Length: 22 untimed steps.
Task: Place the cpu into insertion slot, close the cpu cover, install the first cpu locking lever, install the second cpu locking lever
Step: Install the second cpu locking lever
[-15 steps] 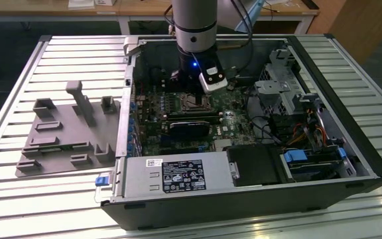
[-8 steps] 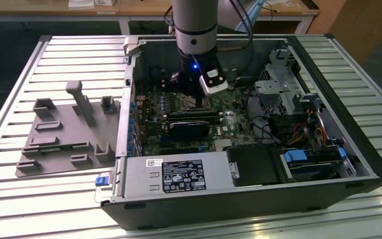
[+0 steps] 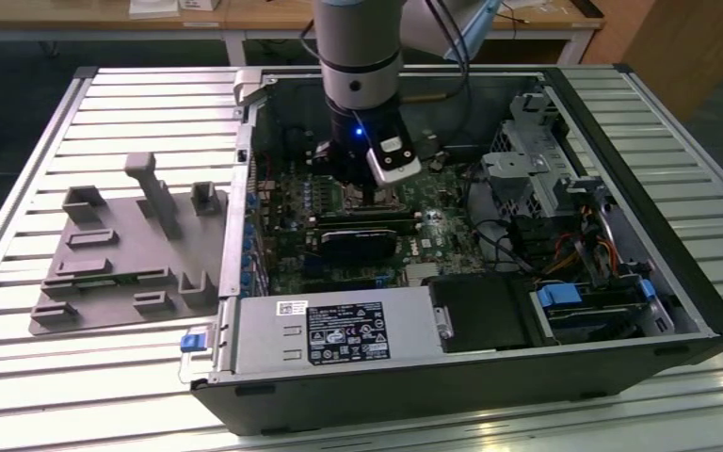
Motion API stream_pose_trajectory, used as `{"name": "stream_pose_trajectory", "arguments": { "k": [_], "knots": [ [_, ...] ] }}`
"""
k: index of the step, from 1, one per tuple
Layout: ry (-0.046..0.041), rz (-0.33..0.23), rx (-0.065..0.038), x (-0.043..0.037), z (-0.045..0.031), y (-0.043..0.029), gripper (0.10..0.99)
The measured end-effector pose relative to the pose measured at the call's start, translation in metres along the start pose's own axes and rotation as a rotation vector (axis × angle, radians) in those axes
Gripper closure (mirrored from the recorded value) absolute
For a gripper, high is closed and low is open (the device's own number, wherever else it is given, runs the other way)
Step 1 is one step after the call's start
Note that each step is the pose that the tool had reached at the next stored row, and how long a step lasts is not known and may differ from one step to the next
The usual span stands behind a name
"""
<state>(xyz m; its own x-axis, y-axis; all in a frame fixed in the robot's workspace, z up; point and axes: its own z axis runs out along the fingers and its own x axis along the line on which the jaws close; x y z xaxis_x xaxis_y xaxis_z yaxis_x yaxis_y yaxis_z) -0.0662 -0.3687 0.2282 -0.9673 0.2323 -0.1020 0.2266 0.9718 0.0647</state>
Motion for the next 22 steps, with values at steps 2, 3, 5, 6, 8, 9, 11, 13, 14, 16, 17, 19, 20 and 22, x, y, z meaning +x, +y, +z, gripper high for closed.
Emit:
{"name": "stream_pose_trajectory", "arguments": {
  "k": [2,3,5,6,8,9,11,13,14,16,17,19,20,22],
  "knots": [
    [0.0001,-0.002,0.0,0.0021,0.001,-0.0011,0.984],
    [0.0003,-0.003,0.0,0.0029,0.0017,-0.0018,0.984],
    [0.001,-0.005,-0.002,0.0037,0.003,-0.0035,0.984],
    [0.0015,-0.006,-0.004,0.004,0.0036,-0.0043,0.984],
    [0.0032,-0.007,-0.011,0.0042,0.0042,-0.0055,0.984],
    [0.0037,-0.007,-0.013,0.0043,0.0043,-0.0056,0.984],
    [0.0038,-0.006,-0.013,0.0043,0.0044,-0.0055,0.984],
    [0.0038,-0.007,-0.014,0.0042,0.0045,-0.0056,0.984],
    [0.0041,-0.006,-0.015,0.0043,0.0044,-0.0057,0.984],
    [0.0061,-0.006,-0.023,0.0041,0.0047,-0.0063,0.984],
    [0.0075,-0.005,-0.03,0.004,0.0049,-0.0069,0.984],
    [0.0119,-0.003,-0.049,0.0036,0.0057,-0.0089,0.984],
    [0.0139,-0.002,-0.058,0.0034,0.0062,-0.0099,0.984],
    [0.0172,0.0,-0.072,0.003,0.007,-0.0125,0.984]
  ]
}}
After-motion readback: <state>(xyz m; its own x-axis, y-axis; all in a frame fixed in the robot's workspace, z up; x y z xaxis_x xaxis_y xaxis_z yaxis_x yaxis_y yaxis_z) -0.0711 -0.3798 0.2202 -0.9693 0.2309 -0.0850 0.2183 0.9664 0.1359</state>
